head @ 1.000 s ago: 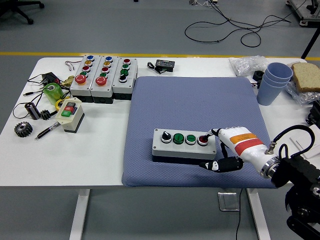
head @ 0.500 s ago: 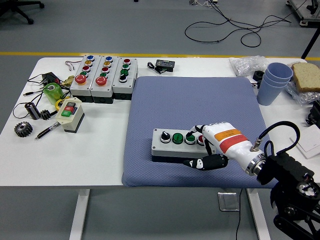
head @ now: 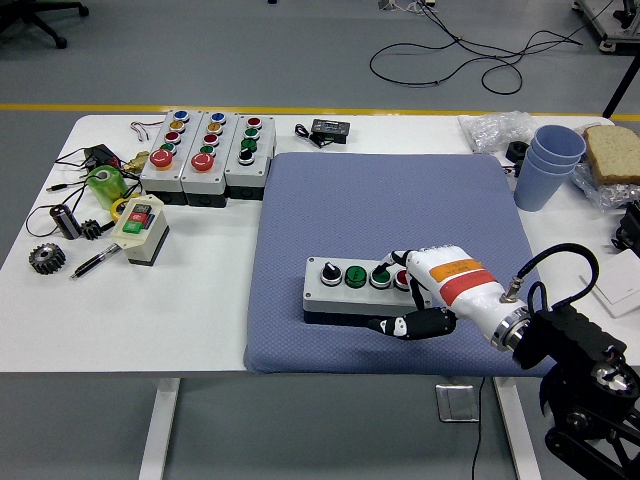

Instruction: Pick up the button,place it on the desk,press the button,press the button

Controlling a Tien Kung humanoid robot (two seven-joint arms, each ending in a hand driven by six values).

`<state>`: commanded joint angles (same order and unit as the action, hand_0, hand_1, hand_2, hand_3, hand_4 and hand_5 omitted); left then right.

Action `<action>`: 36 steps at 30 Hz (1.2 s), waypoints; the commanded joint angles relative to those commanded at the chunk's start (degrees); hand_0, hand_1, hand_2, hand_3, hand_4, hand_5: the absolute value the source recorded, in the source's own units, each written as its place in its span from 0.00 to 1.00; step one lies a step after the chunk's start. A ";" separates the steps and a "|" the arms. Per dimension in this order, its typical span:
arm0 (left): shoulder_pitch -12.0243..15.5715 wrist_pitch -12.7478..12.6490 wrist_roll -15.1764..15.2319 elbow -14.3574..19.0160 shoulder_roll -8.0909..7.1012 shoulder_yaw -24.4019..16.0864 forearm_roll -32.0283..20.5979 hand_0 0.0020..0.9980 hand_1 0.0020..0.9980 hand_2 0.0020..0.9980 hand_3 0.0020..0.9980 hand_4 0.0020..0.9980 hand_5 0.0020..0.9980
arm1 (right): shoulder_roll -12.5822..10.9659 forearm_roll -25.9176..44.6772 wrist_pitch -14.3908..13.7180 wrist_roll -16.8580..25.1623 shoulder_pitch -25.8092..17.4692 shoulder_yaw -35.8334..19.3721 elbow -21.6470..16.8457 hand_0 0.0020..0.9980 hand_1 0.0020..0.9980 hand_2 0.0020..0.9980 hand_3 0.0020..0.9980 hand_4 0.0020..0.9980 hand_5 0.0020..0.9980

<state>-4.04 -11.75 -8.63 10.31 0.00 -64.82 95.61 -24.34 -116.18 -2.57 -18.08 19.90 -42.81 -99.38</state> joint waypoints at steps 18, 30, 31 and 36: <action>-0.07 -0.04 0.06 0.00 0.00 0.42 -0.48 0.60 0.63 0.67 0.54 0.34 0.68 | -0.85 1.07 -0.33 0.24 0.97 -2.28 -1.35 0.04 0.00 0.20 0.68 0.94 0.59; -0.08 0.03 0.05 0.00 0.00 0.73 -0.63 0.60 0.63 0.67 0.54 0.34 0.68 | -0.31 13.72 -13.81 8.43 -0.25 -10.14 2.11 0.42 0.41 0.57 0.73 0.92 0.54; -0.10 0.04 0.05 0.00 0.00 0.82 -0.67 0.60 0.63 0.67 0.54 0.34 0.68 | -0.18 16.22 -15.70 10.28 -0.54 -10.48 2.95 0.42 0.41 0.57 0.73 0.92 0.54; -0.08 -0.01 0.03 0.00 0.00 0.67 -0.56 0.60 0.63 0.67 0.54 0.34 0.68 | -0.05 28.13 -19.60 19.83 -2.35 -11.38 2.99 0.74 0.70 0.74 0.73 0.85 0.46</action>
<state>-4.11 -11.76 -8.61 10.31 0.00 -64.15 95.05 -24.39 -88.04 -22.17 1.75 17.54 -54.18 -96.39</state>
